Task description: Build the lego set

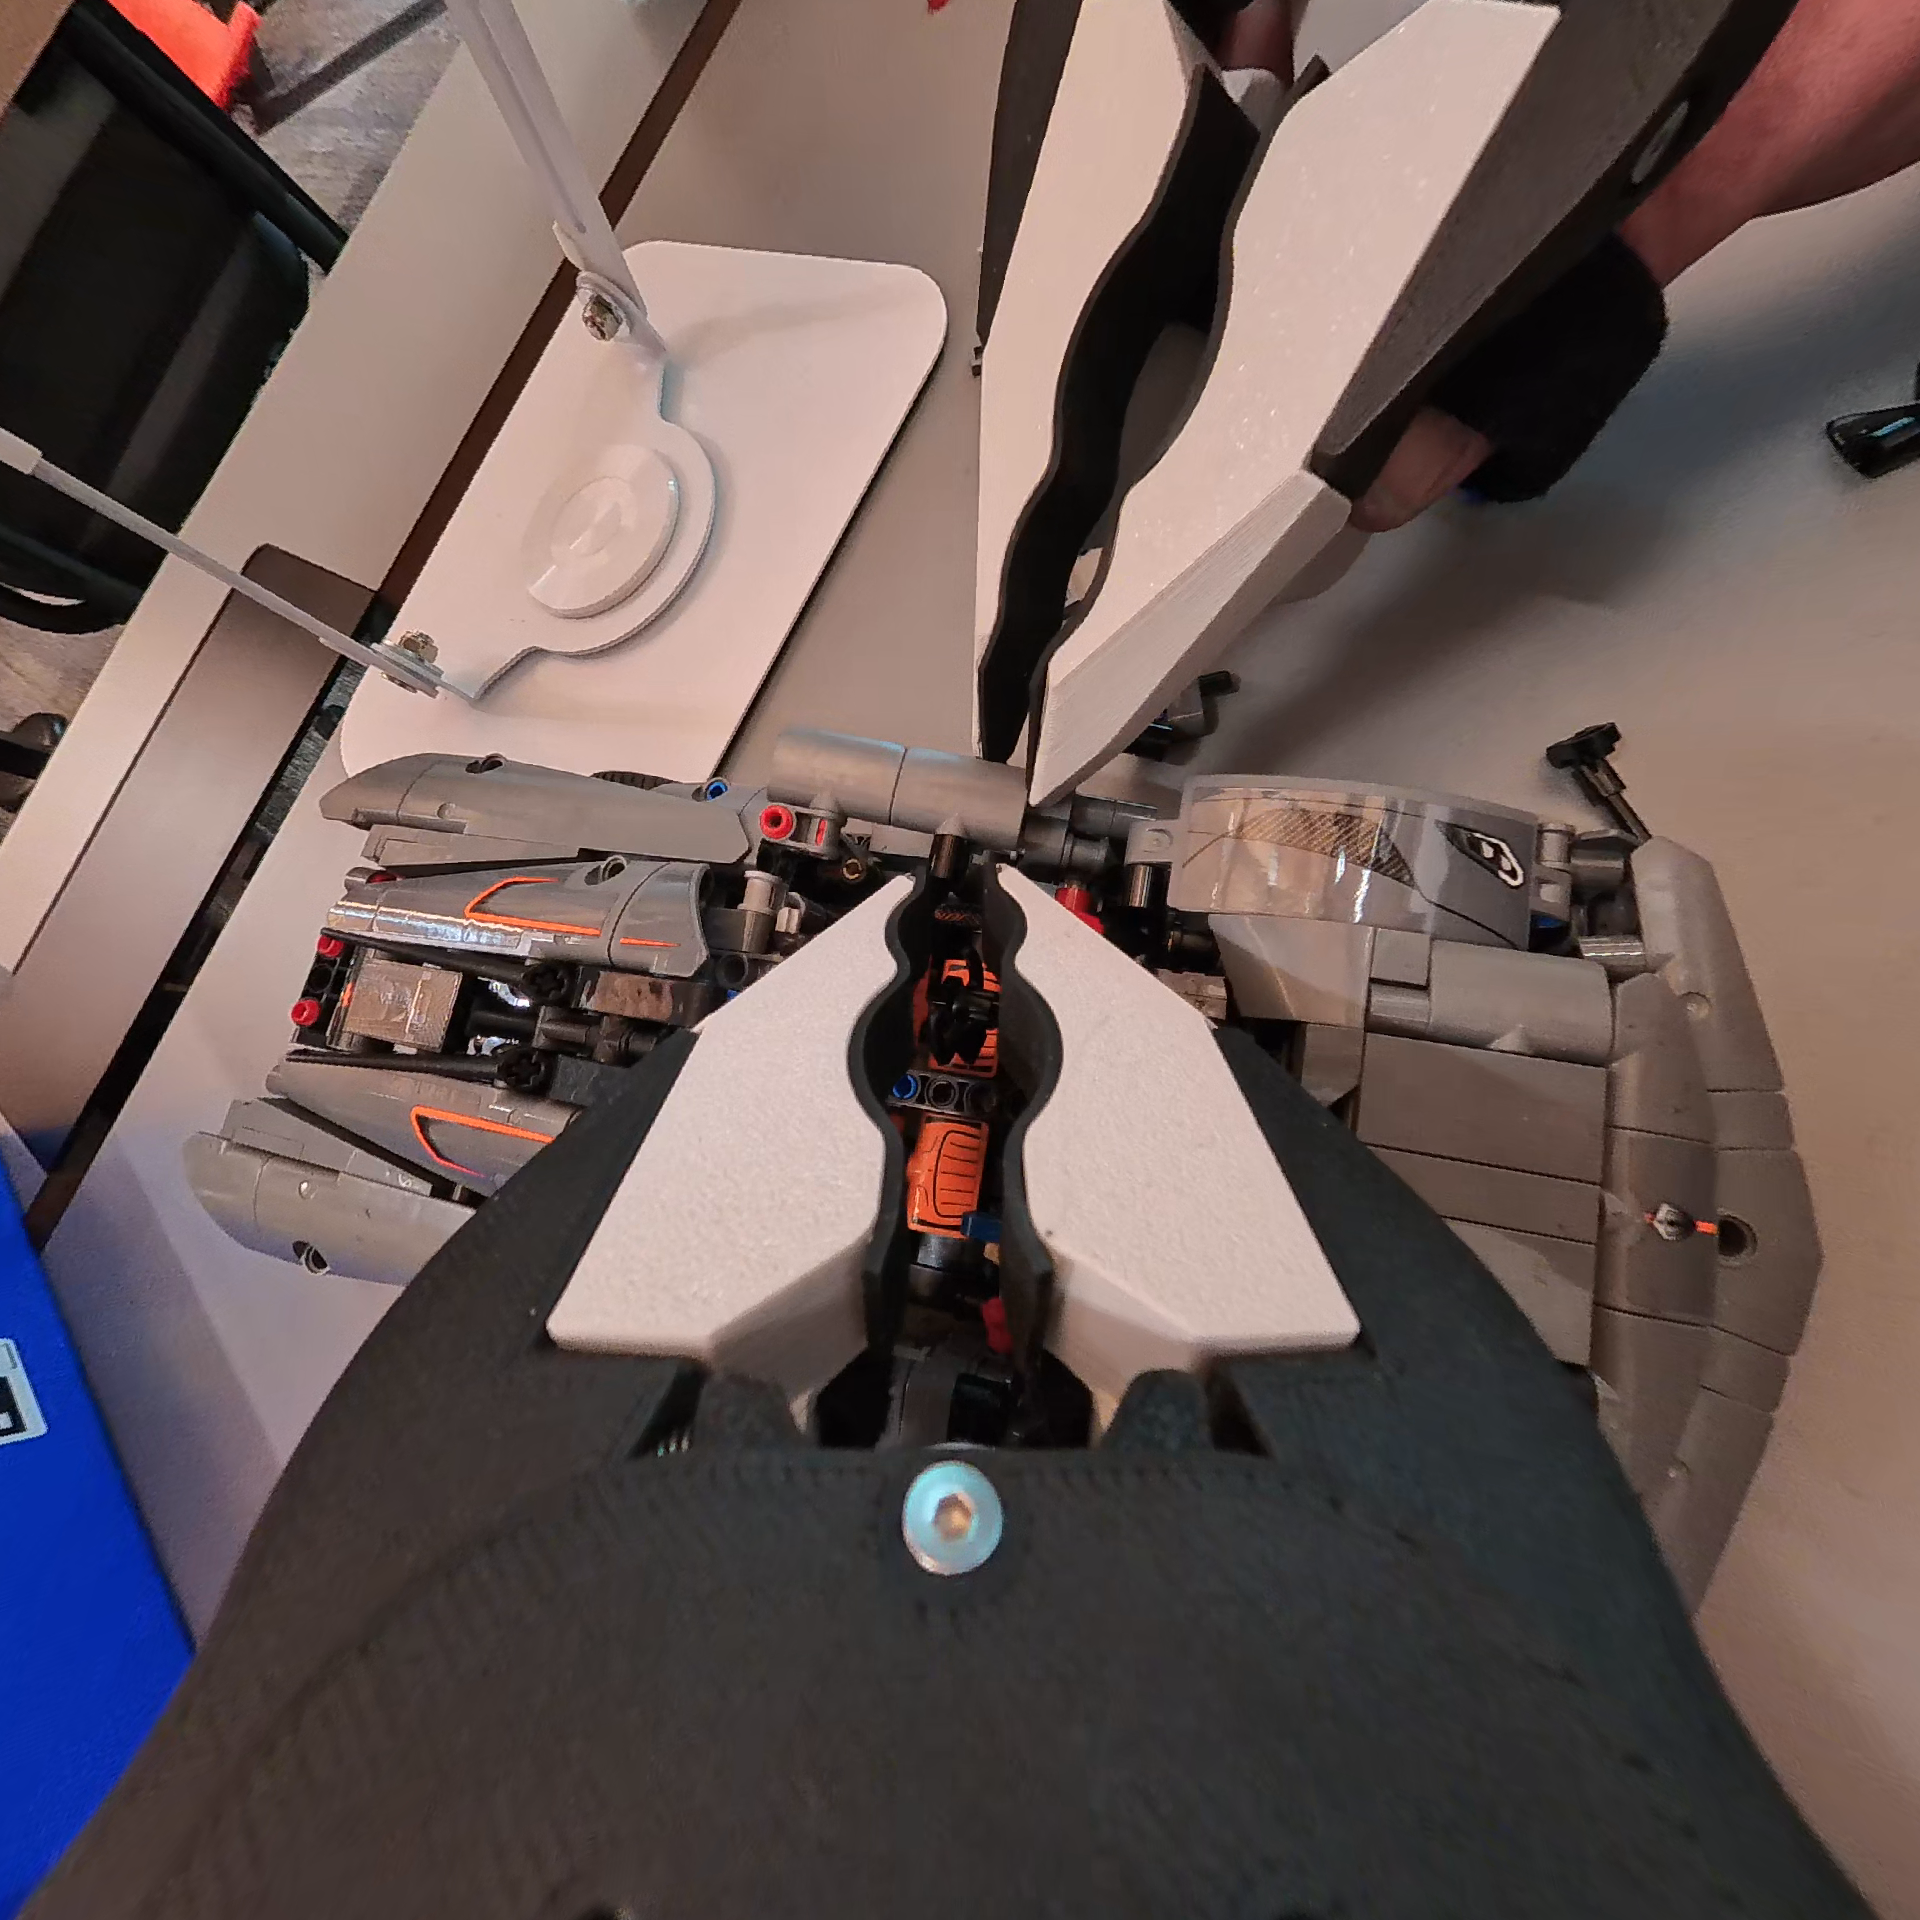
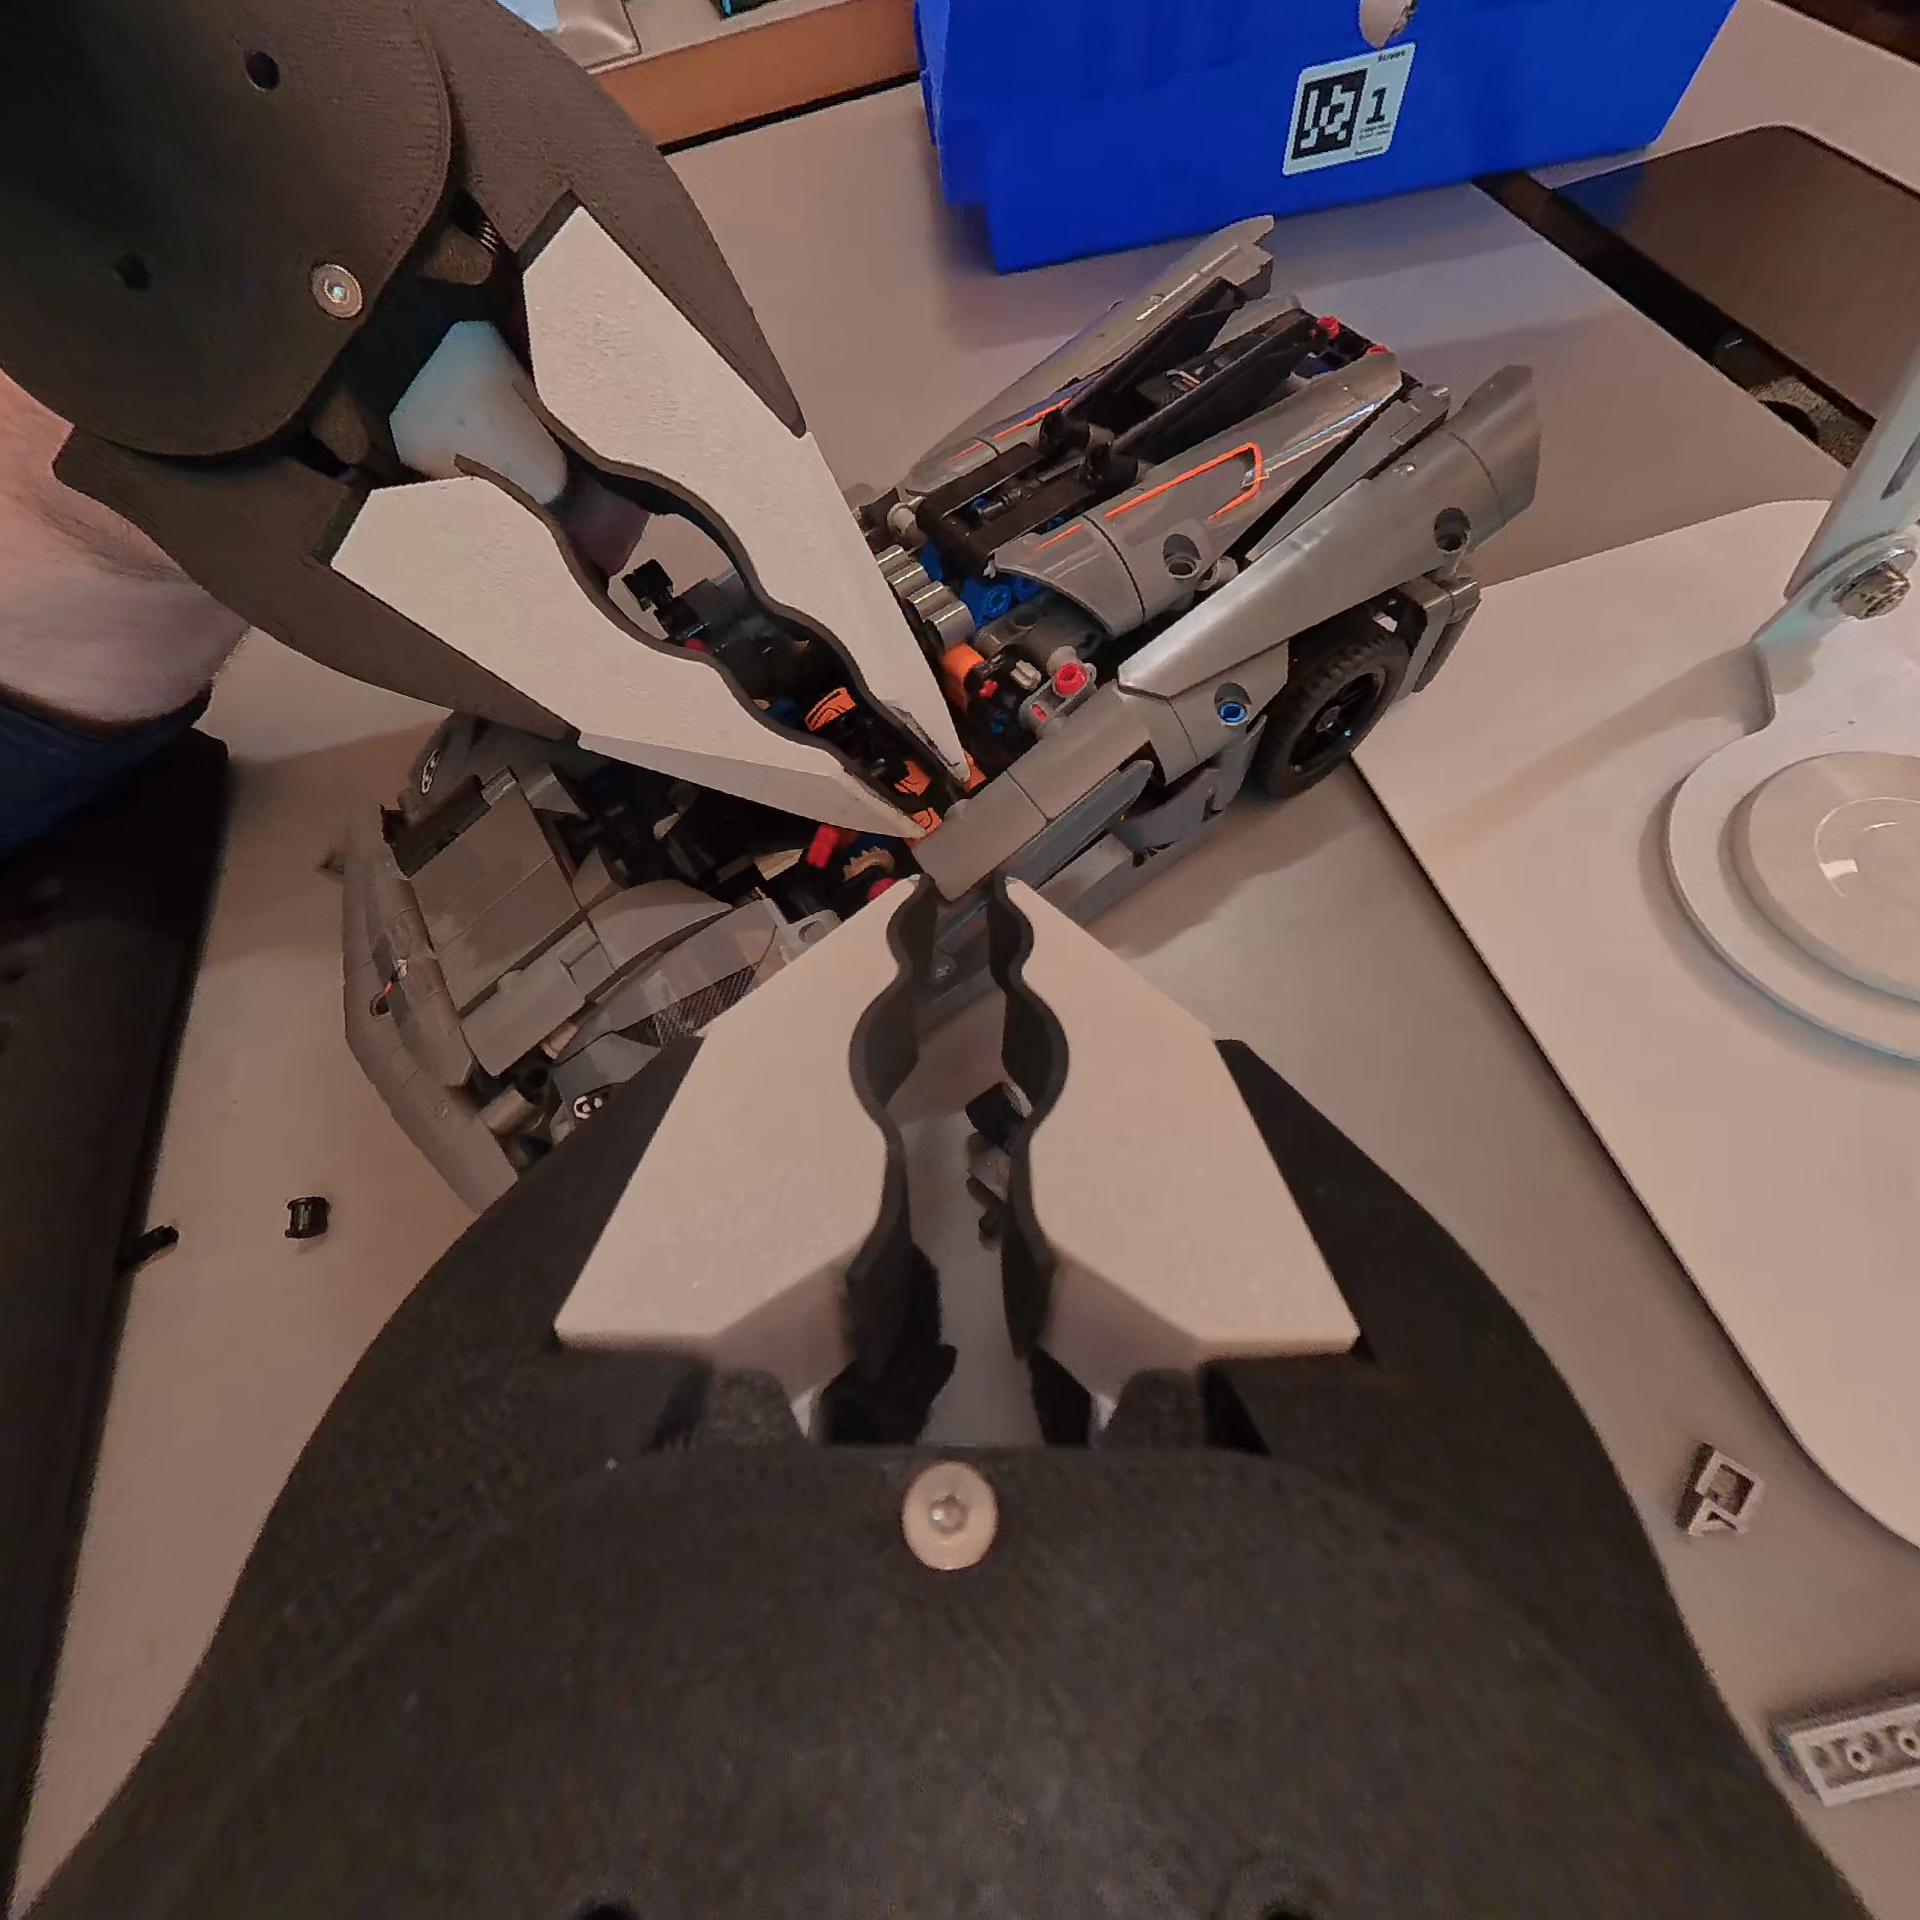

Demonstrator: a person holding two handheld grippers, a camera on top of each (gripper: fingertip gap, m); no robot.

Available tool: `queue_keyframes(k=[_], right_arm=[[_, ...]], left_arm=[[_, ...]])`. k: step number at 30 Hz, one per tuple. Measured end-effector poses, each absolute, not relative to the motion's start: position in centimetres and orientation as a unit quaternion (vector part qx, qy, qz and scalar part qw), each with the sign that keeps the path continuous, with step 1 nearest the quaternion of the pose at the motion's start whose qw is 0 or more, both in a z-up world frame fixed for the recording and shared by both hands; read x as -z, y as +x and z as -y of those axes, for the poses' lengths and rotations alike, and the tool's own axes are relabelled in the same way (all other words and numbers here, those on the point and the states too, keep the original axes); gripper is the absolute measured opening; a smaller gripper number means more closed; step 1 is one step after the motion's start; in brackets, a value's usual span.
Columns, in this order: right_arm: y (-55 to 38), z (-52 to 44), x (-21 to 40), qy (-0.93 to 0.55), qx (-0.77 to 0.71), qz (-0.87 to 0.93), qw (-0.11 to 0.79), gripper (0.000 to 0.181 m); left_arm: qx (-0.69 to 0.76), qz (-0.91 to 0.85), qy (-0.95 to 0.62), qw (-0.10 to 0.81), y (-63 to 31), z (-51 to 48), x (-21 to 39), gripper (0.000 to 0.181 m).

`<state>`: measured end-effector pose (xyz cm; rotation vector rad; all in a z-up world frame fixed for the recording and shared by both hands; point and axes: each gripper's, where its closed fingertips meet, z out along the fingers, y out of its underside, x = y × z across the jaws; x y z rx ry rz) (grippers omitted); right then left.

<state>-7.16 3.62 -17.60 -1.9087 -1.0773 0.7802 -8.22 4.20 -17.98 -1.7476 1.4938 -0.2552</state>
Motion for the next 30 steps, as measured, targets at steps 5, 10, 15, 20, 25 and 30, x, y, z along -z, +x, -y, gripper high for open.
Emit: queue_keyframes(k=[5, 10, 15, 20, 25, 30], right_arm=[[-7.2, -3.6, 17.4, -0.75, -0.308, 0.426, 0.402, 0.006], [-8.2, -2.6, 14.8, -0.712, -0.379, 0.415, 0.421, 0.0], [-7.8, -2.8, 15.4, -0.724, -0.336, 0.431, 0.42, 0.0], [-6.6, -4.0, 16.0, -0.746, -0.287, 0.431, 0.418, 0.003], [-6.7, -3.8, 17.7, -0.757, -0.269, 0.449, 0.391, 0.01], [-6.8, -3.6, 17.9, -0.758, -0.269, 0.453, 0.385, 0.013]], left_arm=[[0.101, -0.591, -0.692, 0.402, -8.3, -4.2, 18.0, 0.006], [0.098, -0.595, -0.689, 0.401, -8.0, -4.1, 18.1, 0.0], [0.103, -0.59, -0.693, 0.402, -8.3, -4.2, 18.0, 0.0], [0.096, -0.59, -0.692, 0.405, -8.2, -4.3, 18.0, 0.006], [0.093, -0.59, -0.69, 0.408, -8.2, -4.4, 17.9, 0.01], [0.097, -0.588, -0.692, 0.407, -8.2, -4.4, 17.9, 0.01]])
